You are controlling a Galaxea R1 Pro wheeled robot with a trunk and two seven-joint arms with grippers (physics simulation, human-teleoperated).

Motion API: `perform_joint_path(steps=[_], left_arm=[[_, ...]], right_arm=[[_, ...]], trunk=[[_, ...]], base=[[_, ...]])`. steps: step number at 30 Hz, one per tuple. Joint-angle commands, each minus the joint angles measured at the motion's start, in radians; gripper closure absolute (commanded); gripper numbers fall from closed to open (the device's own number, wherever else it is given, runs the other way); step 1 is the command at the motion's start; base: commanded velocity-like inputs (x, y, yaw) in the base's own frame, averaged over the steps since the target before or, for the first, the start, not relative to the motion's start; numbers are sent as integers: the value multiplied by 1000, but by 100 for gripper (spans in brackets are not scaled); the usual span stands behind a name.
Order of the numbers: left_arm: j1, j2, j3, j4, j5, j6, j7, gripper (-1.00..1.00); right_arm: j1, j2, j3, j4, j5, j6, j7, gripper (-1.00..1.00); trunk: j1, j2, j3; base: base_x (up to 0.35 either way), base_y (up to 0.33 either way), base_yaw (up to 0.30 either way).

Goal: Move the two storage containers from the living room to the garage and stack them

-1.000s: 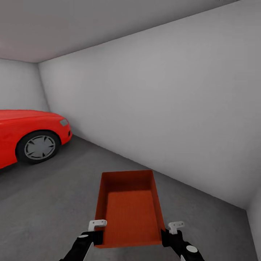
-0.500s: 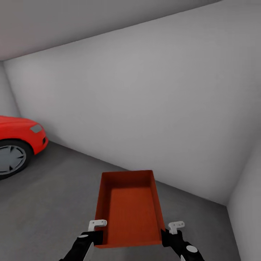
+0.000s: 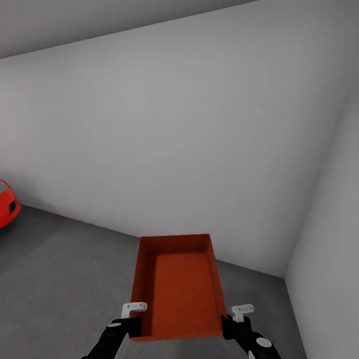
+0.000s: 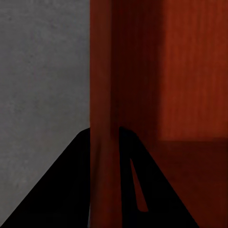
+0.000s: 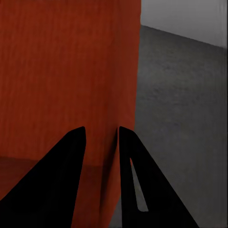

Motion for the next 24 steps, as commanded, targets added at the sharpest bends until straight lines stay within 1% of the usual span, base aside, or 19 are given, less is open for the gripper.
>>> perform_joint_path(steps=[1,6,9,19,24], left_arm=[[0,50,13,-1,-20,10,22,100],[0,50,13,-1,-20,10,22,100],[0,50,13,-1,-20,10,22,100],[0,50,13,-1,-20,10,22,100],[0,50,13,-1,-20,10,22,100]], right_arm=[[0,-2,16,-3,4,-12,17,100],[0,-2,16,-3,4,-12,17,100],[0,-2,16,-3,4,-12,17,100],[0,-2,16,-3,4,-12,17,100],[0,-2,16,-3,4,-12,17,100]], trunk=[[1,-1,-1],[1,-1,-3],[1,-1,-5],[1,-1,-6],[1,-1,-6]], base=[[324,-157,-296],[324,-148,-278],[244,-69,-156],[35,-7,-16],[246,0,0]])
